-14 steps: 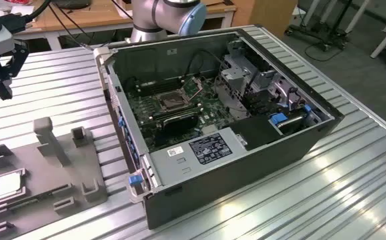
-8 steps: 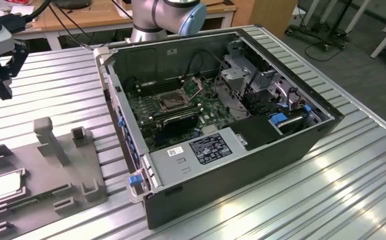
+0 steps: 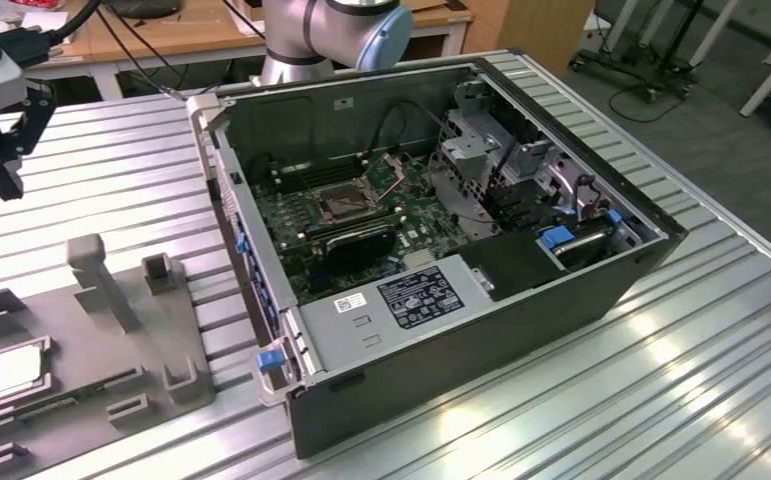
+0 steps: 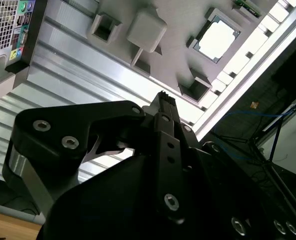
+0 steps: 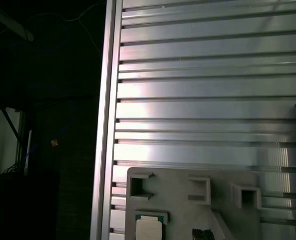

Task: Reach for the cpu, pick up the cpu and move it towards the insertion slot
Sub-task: 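Reach for the cpu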

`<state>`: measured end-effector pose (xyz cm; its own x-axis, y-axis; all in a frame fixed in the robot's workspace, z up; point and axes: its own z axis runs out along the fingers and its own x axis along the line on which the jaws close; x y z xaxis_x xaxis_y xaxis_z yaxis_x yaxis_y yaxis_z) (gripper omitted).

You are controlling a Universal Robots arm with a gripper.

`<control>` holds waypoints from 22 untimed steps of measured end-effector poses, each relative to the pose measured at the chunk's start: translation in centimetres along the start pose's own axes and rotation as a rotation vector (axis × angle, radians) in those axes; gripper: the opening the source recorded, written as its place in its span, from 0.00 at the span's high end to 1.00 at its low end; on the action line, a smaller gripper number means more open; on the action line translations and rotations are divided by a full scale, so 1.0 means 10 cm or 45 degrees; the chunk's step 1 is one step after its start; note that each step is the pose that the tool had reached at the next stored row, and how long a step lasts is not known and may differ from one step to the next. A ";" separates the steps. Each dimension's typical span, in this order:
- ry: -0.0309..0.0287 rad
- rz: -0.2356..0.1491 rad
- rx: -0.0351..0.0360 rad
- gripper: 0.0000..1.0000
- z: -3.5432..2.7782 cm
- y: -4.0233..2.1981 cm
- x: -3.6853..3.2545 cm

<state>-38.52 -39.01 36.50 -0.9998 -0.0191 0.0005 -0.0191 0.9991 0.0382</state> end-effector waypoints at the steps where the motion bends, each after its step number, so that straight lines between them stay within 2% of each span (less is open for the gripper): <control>1: 0.0000 0.000 0.0000 0.90 0.001 0.001 0.012; 11: -0.0001 0.000 0.0000 0.90 0.017 0.003 0.197; 22: 0.0000 0.000 0.0000 0.90 0.020 0.003 0.212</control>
<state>-40.64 -39.01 36.31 -0.9998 -0.0191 0.0005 -0.0191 0.9991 0.0382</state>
